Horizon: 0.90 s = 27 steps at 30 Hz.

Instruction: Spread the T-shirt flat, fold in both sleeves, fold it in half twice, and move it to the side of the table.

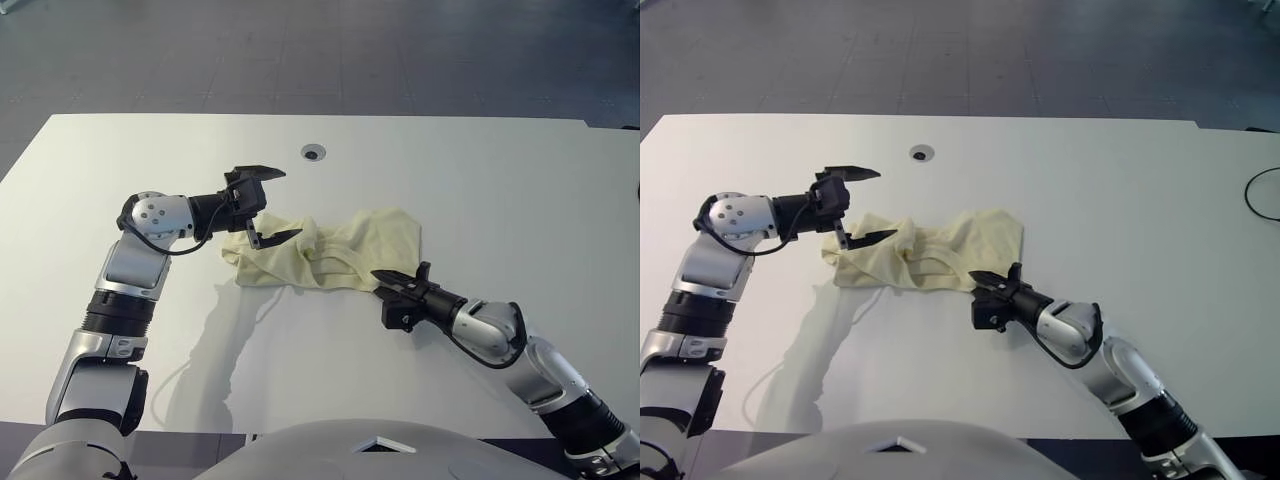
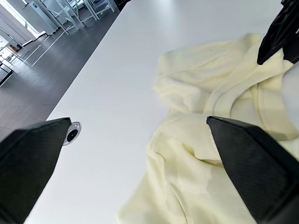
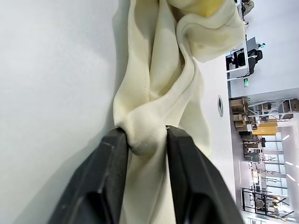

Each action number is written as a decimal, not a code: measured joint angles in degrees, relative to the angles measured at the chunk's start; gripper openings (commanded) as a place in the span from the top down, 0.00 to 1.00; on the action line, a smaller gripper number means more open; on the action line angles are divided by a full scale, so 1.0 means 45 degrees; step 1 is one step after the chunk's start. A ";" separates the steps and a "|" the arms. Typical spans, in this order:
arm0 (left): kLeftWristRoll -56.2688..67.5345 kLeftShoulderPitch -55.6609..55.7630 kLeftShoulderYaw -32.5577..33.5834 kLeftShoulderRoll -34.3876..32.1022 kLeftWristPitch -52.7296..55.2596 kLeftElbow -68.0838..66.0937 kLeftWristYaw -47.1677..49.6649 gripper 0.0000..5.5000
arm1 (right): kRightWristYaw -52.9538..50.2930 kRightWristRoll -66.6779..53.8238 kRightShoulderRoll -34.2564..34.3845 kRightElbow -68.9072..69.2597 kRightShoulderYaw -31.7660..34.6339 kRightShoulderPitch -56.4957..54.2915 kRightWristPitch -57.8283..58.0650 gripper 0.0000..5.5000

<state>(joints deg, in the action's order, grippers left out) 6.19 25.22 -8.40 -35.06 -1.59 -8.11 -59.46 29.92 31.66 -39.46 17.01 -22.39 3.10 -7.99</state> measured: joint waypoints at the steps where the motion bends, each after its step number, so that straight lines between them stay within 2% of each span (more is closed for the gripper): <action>1: 0.0000 0.0001 0.0000 0.0000 -0.0025 -0.0006 -0.0001 0.02 | 0.0099 -0.0144 0.0055 0.0032 0.0076 0.0005 0.0072 0.88; 4: 0.0025 0.0051 0.0000 -0.0001 -0.0128 -0.0045 -0.0135 0.02 | 0.0310 -0.1069 0.0354 0.0721 0.0714 -0.0024 0.0402 0.99; 8: 0.0642 0.0564 0.0038 -0.0151 -0.0192 -0.0420 -0.1255 0.02 | 0.0847 -0.2722 0.0590 0.2126 0.1853 -0.0024 0.1400 0.99; 14: 0.0937 0.1888 -0.0323 -0.0531 -0.0813 -0.1515 -0.3601 0.21 | 0.1749 -0.3359 -0.0117 0.3271 0.2139 0.0991 0.0975 1.00; 21: -0.0178 0.3968 -0.2123 0.0122 -0.4182 -0.4691 -0.6282 0.43 | 0.1802 -0.2353 -0.0869 0.2626 0.1912 0.1312 -0.0826 1.00; 25: -0.1057 0.5308 -0.2849 0.0821 -0.6238 -0.6918 -0.6734 0.35 | 0.1801 -0.2127 -0.0763 0.2567 0.1699 0.1297 -0.0956 1.00; 27: -0.1632 0.6120 -0.3344 0.1181 -0.7610 -0.8187 -0.7029 0.27 | 0.1808 -0.2009 -0.0672 0.2554 0.1532 0.1294 -0.1020 1.00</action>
<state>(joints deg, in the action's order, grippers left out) -1.15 52.76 -23.45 -29.74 -35.83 -44.95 -91.09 38.06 22.62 -42.48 28.50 -15.50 8.92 -12.58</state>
